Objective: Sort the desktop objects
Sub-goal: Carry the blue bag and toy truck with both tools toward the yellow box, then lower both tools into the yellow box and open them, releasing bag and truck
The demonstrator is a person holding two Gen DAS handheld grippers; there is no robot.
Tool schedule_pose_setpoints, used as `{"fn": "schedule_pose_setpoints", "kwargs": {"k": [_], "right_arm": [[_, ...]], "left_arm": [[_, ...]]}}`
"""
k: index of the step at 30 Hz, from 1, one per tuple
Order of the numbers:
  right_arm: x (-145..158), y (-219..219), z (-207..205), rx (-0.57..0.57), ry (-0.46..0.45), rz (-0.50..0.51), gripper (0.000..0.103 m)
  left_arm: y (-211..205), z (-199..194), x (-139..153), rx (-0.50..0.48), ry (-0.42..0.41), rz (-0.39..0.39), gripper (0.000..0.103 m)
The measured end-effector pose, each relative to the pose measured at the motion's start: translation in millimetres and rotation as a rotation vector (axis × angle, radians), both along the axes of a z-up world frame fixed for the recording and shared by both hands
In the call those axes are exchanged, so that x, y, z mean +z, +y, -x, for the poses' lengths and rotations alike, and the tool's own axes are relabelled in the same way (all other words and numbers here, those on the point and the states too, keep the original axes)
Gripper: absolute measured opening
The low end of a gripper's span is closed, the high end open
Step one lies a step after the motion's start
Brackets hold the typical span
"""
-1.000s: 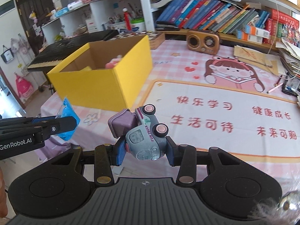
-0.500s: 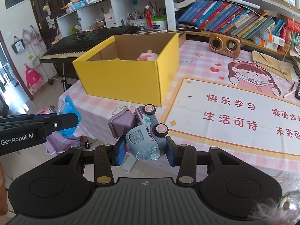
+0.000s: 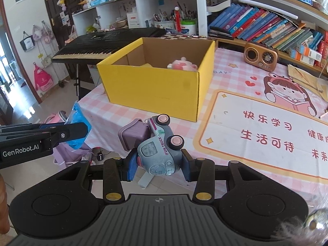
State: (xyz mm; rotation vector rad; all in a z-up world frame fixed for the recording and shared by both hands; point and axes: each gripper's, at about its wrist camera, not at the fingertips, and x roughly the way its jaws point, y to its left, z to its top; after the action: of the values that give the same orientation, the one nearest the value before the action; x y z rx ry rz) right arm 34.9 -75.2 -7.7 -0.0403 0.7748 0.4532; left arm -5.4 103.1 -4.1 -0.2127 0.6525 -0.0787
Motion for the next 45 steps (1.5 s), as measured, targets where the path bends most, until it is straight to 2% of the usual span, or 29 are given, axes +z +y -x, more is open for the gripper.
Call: {"fn": "schedule_pose_setpoints", "kwargs": {"k": [11, 21, 30, 37, 42, 45], "right_arm": [[11.2, 9.3, -12.9, 0.025, -0.032, 0.015, 0.04], [21.9, 13.9, -52.3, 0.05, -0.059, -0.027, 0.04], [39.2, 21.5, -113.6, 0.066, -0.106, -0.052, 0.04], [43.5, 31.5, -176.1, 0.084, -0.133, -0.03, 0.04], [36.3, 46.3, -218.3, 0.146, -0.128, 0.027, 0.04], [30.9, 60.7, -242.3, 0.204, -0.122, 0.102, 0.04]], "left_arm": [[10.5, -11.3, 5.4, 0.014, -0.021, 0.006, 0.021], [13.4, -44.4, 20.3, 0.03, -0.06, -0.031, 0.021], [16.3, -103.4, 36.5, 0.038, -0.095, -0.068, 0.021], [17.7, -158.7, 37.5, 0.038, -0.088, -0.103, 0.021], [32.8, -208.2, 31.2, 0.049, -0.032, -0.091, 0.021], [40.2, -239.1, 26.3, 0.034, 0.034, -0.086, 0.021]]}}
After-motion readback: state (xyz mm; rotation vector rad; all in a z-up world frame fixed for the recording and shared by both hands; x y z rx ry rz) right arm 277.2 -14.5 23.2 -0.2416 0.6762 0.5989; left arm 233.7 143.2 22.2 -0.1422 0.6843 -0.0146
